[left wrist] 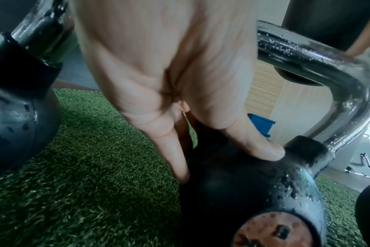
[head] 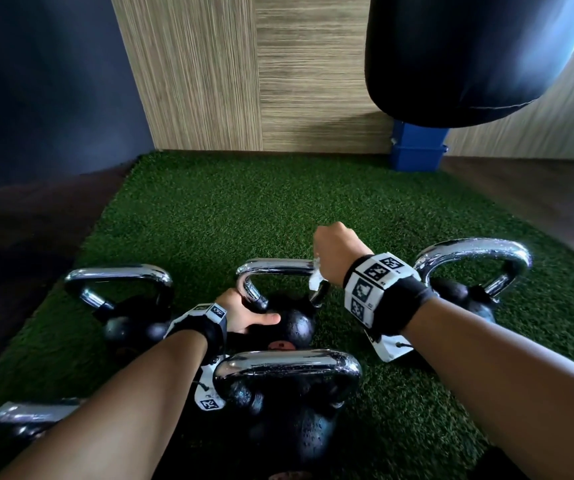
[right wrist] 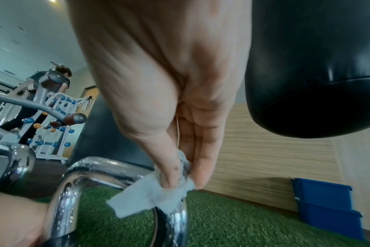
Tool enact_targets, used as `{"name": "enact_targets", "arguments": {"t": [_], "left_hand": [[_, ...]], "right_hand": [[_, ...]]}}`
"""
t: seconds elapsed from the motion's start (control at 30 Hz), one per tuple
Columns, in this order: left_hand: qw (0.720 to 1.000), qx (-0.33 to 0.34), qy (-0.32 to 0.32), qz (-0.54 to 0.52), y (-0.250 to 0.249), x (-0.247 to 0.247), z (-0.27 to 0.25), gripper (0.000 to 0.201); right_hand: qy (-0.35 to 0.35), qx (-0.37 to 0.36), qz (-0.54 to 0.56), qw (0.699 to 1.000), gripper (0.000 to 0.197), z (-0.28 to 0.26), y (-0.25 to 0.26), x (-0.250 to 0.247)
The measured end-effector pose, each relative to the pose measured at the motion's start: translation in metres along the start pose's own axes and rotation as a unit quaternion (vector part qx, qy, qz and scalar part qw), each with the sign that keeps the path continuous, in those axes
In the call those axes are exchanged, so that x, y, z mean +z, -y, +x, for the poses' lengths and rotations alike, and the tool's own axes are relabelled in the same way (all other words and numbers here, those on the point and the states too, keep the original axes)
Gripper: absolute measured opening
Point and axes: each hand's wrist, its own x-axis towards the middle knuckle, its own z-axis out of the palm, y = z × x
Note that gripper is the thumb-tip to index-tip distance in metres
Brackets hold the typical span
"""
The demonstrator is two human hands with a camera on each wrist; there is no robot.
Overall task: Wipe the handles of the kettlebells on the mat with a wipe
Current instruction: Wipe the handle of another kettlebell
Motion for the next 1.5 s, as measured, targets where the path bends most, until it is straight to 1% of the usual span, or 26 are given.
{"name": "enact_targets", "arguments": {"t": [0.07,0.1,0.2,0.23,0.33,0.4,0.47,0.57,0.63,0.67,0.7,0.73,0.8,0.83,0.87,0.9,0.93,1.0,1.07,1.13,1.2,1.27,1.3,1.37,1.43,1.5], "left_hand": [[1.000,-0.003,0.005,0.021,0.001,0.000,0.000,0.104],[1.000,-0.002,0.006,0.027,0.002,0.000,-0.001,0.102],[0.999,0.008,0.000,0.035,0.004,0.002,-0.001,0.081],[0.999,0.009,0.000,0.034,0.004,0.003,-0.001,0.078],[0.999,0.007,-0.001,0.039,0.004,0.004,-0.001,0.078],[0.999,0.000,-0.007,0.047,0.004,0.004,-0.001,0.083],[0.998,-0.015,-0.007,0.056,0.006,0.005,-0.001,0.095],[0.998,-0.031,0.002,0.059,0.006,0.004,0.001,0.111],[0.997,-0.033,0.002,0.067,0.005,0.003,0.000,0.116],[0.997,-0.032,-0.001,0.068,0.005,0.003,-0.001,0.114],[0.998,-0.032,-0.002,0.060,0.005,0.003,-0.001,0.107],[0.999,-0.028,0.004,0.039,0.004,0.003,-0.003,0.095],[0.999,-0.022,0.046,0.000,-0.001,-0.001,-0.005,0.064],[0.997,-0.030,0.075,0.002,-0.004,-0.005,-0.006,0.053],[0.994,-0.042,0.100,0.028,-0.007,-0.010,-0.006,0.047],[0.990,-0.055,0.111,0.068,-0.010,-0.016,-0.007,0.042],[0.987,-0.062,0.107,0.100,-0.013,-0.021,-0.008,0.035],[0.988,-0.061,0.069,0.121,-0.016,-0.032,-0.008,0.025],[0.996,-0.050,-0.002,0.077,-0.022,-0.046,-0.009,0.027],[0.993,-0.035,-0.107,0.016,-0.035,-0.062,-0.011,0.024],[0.983,0.005,-0.184,0.001,-0.049,-0.079,-0.015,0.019],[0.974,0.065,-0.210,-0.049,-0.067,-0.090,-0.020,0.018],[0.969,0.096,-0.210,-0.089,-0.075,-0.094,-0.024,0.018],[0.957,0.132,-0.178,-0.184,-0.094,-0.098,-0.034,0.019],[0.946,0.134,-0.108,-0.273,-0.113,-0.099,-0.043,0.027],[0.938,0.124,-0.045,-0.319,-0.126,-0.098,-0.051,0.033]], "right_hand": [[0.005,0.010,-0.005,1.000,0.019,-0.003,-0.001,0.000],[0.004,0.009,-0.002,1.000,0.018,-0.004,-0.001,0.000],[-0.009,0.019,0.020,1.000,0.023,-0.005,-0.003,0.003],[-0.010,0.030,0.029,0.999,0.023,-0.004,-0.006,0.004],[-0.007,0.070,0.057,0.996,0.018,-0.004,-0.019,0.009],[0.009,0.093,0.069,0.993,0.017,-0.007,-0.027,0.013],[0.026,0.115,0.079,0.990,0.022,-0.009,-0.032,0.018],[0.019,0.133,0.111,0.985,0.022,-0.007,-0.038,0.024],[0.020,0.144,0.129,0.981,0.027,-0.006,-0.043,0.029],[0.031,0.150,0.134,0.979,0.030,-0.006,-0.045,0.032],[0.048,0.157,0.141,0.976,0.032,-0.006,-0.047,0.036],[0.064,0.165,0.155,0.972,0.034,-0.007,-0.048,0.040],[0.078,0.180,0.184,0.963,0.034,-0.007,-0.050,0.048],[0.078,0.185,0.194,0.960,0.034,-0.006,-0.050,0.052],[0.077,0.188,0.201,0.958,0.034,-0.006,-0.050,0.056],[0.075,0.189,0.205,0.957,0.034,-0.006,-0.051,0.061],[0.075,0.187,0.202,0.958,0.034,-0.006,-0.052,0.065],[0.080,0.183,0.192,0.961,0.034,-0.008,-0.053,0.071],[0.091,0.180,0.185,0.962,0.034,-0.008,-0.055,0.070],[0.085,0.180,0.168,0.965,0.029,-0.002,-0.059,0.059],[0.024,0.188,0.186,0.964,0.019,0.007,-0.062,0.041],[-0.063,0.179,0.224,0.956,0.014,0.013,-0.061,0.022],[-0.100,0.162,0.247,0.950,0.014,0.015,-0.058,0.013],[-0.136,0.115,0.296,0.939,0.023,0.018,-0.049,-0.003],[-0.122,0.073,0.350,0.926,0.040,0.018,-0.034,-0.014],[-0.090,0.034,0.384,0.918,0.051,0.017,-0.019,-0.020]]}}
